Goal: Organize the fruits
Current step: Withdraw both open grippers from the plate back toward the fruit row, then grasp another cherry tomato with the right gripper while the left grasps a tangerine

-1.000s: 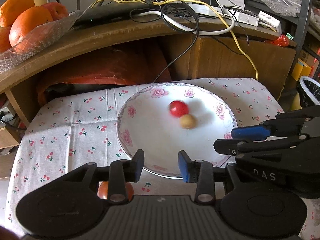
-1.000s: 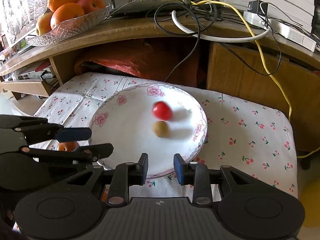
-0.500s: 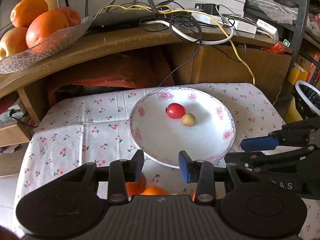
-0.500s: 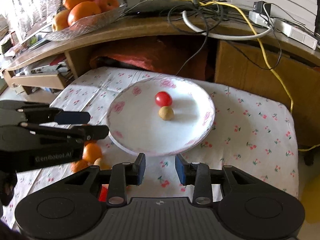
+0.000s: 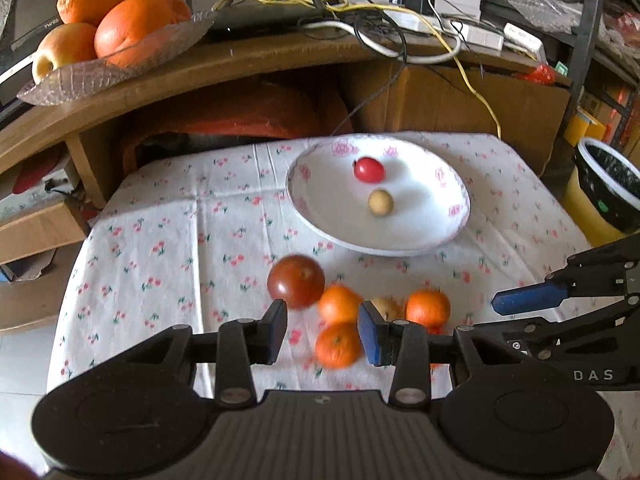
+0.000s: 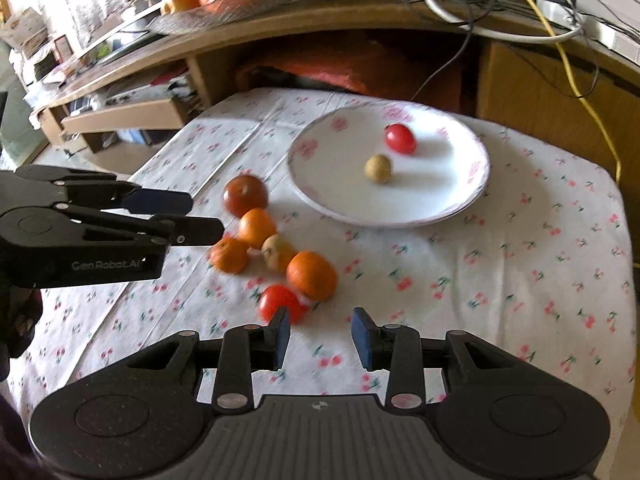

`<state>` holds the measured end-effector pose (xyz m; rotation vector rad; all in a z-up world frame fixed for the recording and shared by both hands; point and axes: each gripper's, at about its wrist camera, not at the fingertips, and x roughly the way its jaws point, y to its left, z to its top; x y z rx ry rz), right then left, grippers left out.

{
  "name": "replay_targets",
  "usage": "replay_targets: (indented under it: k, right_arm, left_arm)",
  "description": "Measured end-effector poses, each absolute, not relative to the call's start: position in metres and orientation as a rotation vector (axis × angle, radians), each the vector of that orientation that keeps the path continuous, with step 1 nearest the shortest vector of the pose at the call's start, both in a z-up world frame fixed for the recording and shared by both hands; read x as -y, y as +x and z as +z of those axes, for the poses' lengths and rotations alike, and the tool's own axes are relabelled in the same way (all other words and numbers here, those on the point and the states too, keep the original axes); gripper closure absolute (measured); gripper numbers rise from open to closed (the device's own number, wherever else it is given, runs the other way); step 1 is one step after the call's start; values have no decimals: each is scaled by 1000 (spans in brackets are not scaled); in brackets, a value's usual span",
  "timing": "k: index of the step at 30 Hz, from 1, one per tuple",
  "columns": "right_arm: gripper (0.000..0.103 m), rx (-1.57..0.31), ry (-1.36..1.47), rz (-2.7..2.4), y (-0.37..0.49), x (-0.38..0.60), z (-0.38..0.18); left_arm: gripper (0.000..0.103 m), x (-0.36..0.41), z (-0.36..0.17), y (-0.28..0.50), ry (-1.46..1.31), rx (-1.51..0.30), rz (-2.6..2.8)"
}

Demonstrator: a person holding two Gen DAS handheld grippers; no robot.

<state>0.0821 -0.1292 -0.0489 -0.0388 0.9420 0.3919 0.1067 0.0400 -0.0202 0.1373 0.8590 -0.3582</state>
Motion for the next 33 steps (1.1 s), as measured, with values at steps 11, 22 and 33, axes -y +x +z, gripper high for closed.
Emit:
replay_targets:
  k: [11,22,33]
  right_arm:
    - [66,-971,-40,407,83,114,-63]
    - [65,-976,-57,428,89,99,-72]
    - [79,-968,-58,424,93,101,-72]
  left_arm:
    - [56,-47,-30,96,167,-891,-397]
    - [55,-48,-36,95,186,-908,-423]
    - [55,-43,-43,100,196,-916,-439]
